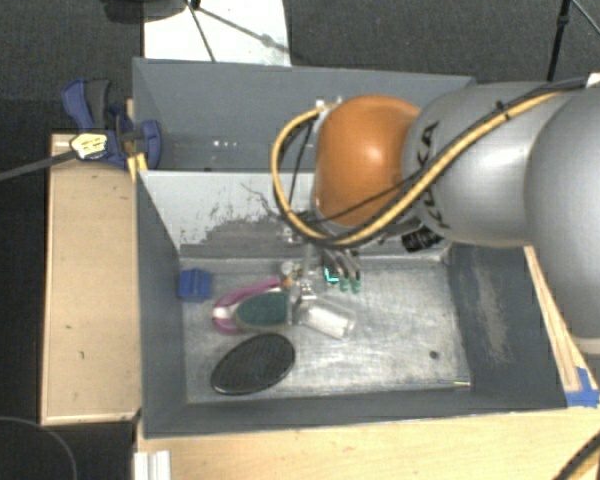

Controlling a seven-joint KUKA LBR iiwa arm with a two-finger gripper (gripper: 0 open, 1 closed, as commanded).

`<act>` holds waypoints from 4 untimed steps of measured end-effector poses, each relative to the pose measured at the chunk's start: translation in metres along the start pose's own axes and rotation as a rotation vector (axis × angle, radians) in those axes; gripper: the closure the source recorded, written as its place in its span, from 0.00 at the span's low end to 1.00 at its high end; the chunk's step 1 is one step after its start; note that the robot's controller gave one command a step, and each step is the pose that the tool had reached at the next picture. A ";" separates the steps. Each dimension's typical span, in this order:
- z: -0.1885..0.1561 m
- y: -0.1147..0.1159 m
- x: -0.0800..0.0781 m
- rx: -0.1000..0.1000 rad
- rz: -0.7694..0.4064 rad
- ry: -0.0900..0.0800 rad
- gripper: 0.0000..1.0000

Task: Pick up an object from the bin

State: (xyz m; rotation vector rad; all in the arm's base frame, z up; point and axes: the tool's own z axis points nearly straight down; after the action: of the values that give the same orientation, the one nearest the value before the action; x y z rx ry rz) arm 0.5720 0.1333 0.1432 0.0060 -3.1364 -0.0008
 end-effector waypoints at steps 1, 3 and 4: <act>0.029 0.079 0.035 -0.004 0.094 -0.006 0.00; 0.072 0.014 0.044 -0.003 0.239 -0.007 1.00; -0.028 -0.071 0.027 0.002 -0.065 -0.011 1.00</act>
Offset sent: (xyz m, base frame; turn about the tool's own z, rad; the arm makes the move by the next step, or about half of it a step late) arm -0.0341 0.0730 -0.0287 0.1012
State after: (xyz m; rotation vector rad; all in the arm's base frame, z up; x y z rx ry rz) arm 0.5459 0.0623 0.1710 0.1091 -3.1459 0.0021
